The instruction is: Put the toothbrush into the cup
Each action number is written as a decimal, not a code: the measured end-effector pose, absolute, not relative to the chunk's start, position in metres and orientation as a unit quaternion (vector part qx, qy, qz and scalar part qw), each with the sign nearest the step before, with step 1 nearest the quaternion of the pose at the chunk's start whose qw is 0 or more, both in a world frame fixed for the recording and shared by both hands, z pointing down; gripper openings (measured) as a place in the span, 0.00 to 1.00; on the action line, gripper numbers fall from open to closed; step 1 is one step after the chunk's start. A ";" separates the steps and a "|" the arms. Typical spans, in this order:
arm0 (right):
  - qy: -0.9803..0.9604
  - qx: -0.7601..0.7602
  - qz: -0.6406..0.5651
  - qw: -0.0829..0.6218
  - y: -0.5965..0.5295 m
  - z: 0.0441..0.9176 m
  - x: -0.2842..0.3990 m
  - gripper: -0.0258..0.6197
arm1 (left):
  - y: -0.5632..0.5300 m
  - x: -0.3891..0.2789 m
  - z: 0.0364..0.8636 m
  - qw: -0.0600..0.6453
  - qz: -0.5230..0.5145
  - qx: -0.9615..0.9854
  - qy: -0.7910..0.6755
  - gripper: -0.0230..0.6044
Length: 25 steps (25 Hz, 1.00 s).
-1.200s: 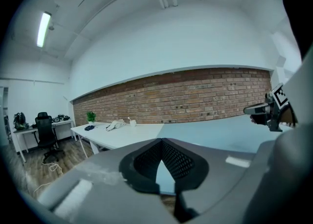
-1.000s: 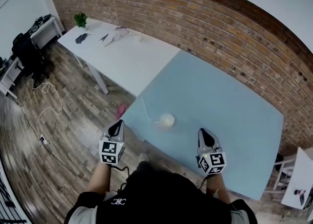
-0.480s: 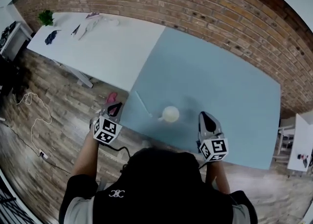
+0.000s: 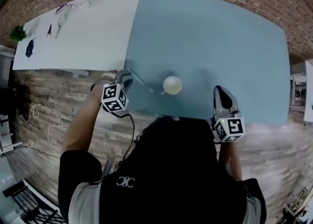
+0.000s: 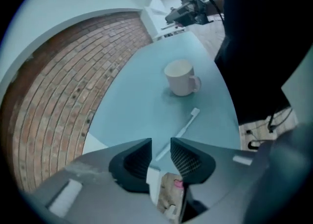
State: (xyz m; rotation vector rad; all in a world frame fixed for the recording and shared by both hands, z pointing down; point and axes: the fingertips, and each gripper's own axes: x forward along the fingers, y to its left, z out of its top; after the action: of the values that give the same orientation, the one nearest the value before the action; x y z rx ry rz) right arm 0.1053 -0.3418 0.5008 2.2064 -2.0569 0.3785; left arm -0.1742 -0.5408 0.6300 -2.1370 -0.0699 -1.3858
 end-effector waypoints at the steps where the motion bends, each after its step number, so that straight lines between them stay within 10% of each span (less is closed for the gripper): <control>1: -0.672 0.728 0.127 0.050 -0.338 0.501 0.110 0.05 | -0.536 -0.169 0.636 0.308 -0.527 -0.790 -0.056 0.25; 8: -0.652 0.745 0.135 0.043 -0.318 0.508 0.139 0.05 | -0.508 -0.155 0.686 0.401 -0.571 -0.675 -0.240 0.32; 25: -0.637 0.754 0.146 0.071 -0.289 0.525 0.157 0.05 | -0.488 -0.164 0.741 0.367 -0.629 -0.608 -0.318 0.20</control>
State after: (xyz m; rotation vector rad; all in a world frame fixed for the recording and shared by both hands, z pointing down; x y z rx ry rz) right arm 0.1574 -0.2891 0.5253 2.2662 -1.9154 0.4396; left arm -0.1643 -0.4883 0.7413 -1.5616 -0.8169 -1.6157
